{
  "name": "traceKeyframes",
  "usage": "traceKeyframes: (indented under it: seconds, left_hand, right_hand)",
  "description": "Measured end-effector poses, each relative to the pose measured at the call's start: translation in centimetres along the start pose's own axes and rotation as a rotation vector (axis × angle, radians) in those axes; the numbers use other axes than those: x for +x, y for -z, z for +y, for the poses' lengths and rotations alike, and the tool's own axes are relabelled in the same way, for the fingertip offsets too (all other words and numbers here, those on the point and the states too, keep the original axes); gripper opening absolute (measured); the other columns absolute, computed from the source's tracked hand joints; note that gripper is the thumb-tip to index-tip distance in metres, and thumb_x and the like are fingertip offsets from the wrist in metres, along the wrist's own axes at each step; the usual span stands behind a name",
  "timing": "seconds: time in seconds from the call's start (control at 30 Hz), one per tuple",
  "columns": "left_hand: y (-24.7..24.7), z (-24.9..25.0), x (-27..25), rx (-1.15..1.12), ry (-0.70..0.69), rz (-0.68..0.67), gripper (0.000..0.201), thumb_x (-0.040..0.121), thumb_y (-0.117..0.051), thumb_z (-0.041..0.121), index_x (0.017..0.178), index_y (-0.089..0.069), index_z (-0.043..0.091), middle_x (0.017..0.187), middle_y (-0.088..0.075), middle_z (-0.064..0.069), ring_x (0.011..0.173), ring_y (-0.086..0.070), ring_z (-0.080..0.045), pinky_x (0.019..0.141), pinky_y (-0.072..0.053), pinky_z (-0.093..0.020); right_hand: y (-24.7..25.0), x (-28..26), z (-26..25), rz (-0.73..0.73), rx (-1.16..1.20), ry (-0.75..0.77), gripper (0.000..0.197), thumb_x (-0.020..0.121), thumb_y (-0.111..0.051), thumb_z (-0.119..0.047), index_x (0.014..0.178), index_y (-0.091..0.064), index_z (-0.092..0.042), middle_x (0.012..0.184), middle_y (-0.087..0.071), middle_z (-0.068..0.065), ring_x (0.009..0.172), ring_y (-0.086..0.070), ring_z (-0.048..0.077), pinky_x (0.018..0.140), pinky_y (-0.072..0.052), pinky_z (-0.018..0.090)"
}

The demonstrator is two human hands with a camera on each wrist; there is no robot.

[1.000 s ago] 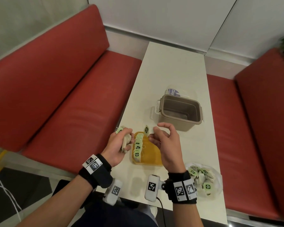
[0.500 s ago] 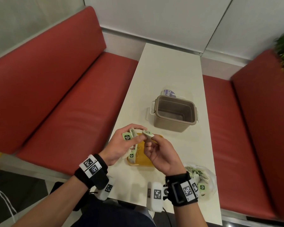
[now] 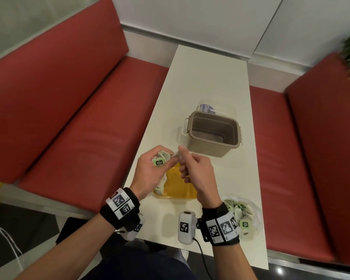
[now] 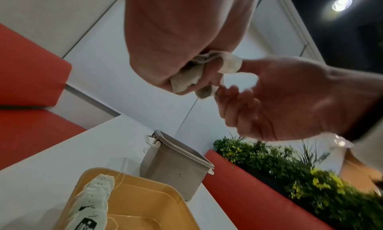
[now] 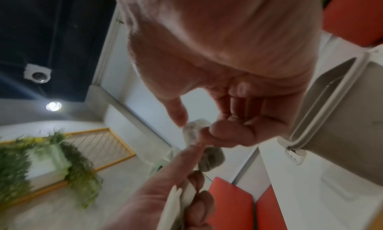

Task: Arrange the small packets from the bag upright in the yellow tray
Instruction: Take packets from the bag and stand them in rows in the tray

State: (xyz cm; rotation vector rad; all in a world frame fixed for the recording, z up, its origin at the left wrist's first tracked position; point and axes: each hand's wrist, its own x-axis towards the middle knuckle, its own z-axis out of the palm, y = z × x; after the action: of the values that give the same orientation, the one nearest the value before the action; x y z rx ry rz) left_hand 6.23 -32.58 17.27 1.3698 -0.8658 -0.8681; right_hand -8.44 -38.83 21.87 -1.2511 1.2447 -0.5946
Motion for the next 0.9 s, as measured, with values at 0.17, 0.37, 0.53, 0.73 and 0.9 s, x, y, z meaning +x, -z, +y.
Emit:
traceKeyframes:
  seconds: [0.17,0.37,0.53,0.73,0.9]
  left_hand:
    - [0.3,-0.3,-0.3,0.032,-0.036,0.016,0.019,0.09,-0.088,0.023,0.105,-0.078,0.02,0.098,-0.079,-0.002,0.095,-0.074,-0.024,0.085,-0.06,-0.034]
    - [1.7,-0.7,-0.5,0.105,0.032,-0.012,0.032,0.095,-0.081,0.041,0.125,-0.074,0.035,0.106,-0.074,-0.003,0.094,-0.068,-0.011,0.084,-0.054,-0.021]
    - [2.3,-1.6,-0.3,0.147,0.128,-0.165,0.032,0.096,-0.079,0.045,0.127,-0.072,0.04,0.119,-0.077,0.005,0.114,-0.072,-0.016,0.099,-0.06,-0.038]
    - [1.5,-2.1,-0.5,0.148,0.174,-0.124,0.023,0.094,-0.081,0.046,0.105,-0.075,0.027,0.093,-0.075,-0.009,0.082,-0.068,-0.016,0.084,-0.059,-0.053]
    - [0.5,-2.3,-0.3,0.169,0.186,-0.078,0.023,0.092,-0.083,0.048,0.102,-0.076,0.028,0.093,-0.077,-0.007,0.088,-0.073,-0.031,0.086,-0.059,-0.055]
  right_hand:
    - [0.2,1.4,-0.7,0.006,-0.067,0.097,0.016,0.096,-0.072,-0.026,0.094,-0.072,-0.01,0.072,-0.071,-0.002,0.064,-0.066,0.014,0.06,-0.055,0.032]
    - [2.4,3.7,-1.8,-0.157,-0.815,0.545,0.014,0.1,-0.069,-0.033,0.091,-0.06,-0.028,0.083,-0.068,-0.012,0.079,-0.066,0.011,0.073,-0.058,0.039]
    - [2.9,4.6,-3.0,-0.351,-1.142,0.707,0.008,0.106,-0.062,-0.04,0.105,-0.055,-0.036,0.096,-0.068,-0.01,0.089,-0.067,0.019,0.076,-0.062,0.048]
    - [3.6,4.7,-2.8,-0.266,-1.007,0.781,0.01,0.104,-0.063,-0.041,0.102,-0.053,-0.04,0.097,-0.064,-0.016,0.088,-0.064,0.012,0.073,-0.061,0.045]
    - [4.0,5.2,-1.1,-0.227,-0.889,0.746,0.006,0.103,-0.068,-0.04,0.105,-0.063,-0.039,0.094,-0.067,-0.019,0.085,-0.065,0.004,0.076,-0.061,0.039]
